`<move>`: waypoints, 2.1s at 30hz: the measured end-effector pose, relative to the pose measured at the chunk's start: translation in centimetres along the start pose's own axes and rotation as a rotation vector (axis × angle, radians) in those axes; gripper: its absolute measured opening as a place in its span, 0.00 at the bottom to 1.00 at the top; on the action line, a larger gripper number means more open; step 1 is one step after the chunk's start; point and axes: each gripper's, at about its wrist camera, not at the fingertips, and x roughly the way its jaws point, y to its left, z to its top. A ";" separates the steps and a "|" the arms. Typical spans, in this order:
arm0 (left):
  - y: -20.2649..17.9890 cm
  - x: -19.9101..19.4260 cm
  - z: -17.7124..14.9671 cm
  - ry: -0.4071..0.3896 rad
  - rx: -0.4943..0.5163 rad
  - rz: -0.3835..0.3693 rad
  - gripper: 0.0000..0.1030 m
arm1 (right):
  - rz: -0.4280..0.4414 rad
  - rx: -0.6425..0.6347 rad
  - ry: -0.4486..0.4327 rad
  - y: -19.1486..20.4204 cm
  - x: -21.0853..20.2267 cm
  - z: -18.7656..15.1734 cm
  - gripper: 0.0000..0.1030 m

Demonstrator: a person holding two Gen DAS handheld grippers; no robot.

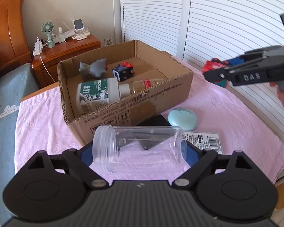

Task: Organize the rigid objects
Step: 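Lift the red train into the cardboard box and open right tool, then carry the clear jar into the box and open left tool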

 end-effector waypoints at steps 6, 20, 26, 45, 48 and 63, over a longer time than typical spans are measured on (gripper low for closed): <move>1.0 -0.8 0.6 -0.013 0.005 0.028 0.88 | 0.041 -0.029 -0.026 1.4 2.7 3.7 0.53; 3.0 -1.3 1.4 -0.022 -0.024 0.073 0.88 | 0.058 0.039 -0.038 2.3 8.5 6.3 1.00; 3.0 -1.4 2.1 -0.034 -0.029 0.066 0.88 | 0.049 0.087 0.029 2.1 5.7 5.7 1.00; 6.4 4.8 12.0 0.002 -0.122 0.120 0.88 | -0.017 0.260 0.082 2.3 -0.7 -0.5 1.00; 7.1 7.4 13.4 0.025 -0.144 0.142 0.88 | -0.048 0.260 0.076 2.1 -0.9 -0.9 1.00; 8.1 7.6 12.3 0.035 -0.214 0.192 0.95 | -0.060 0.295 0.065 1.0 -1.4 -1.6 1.00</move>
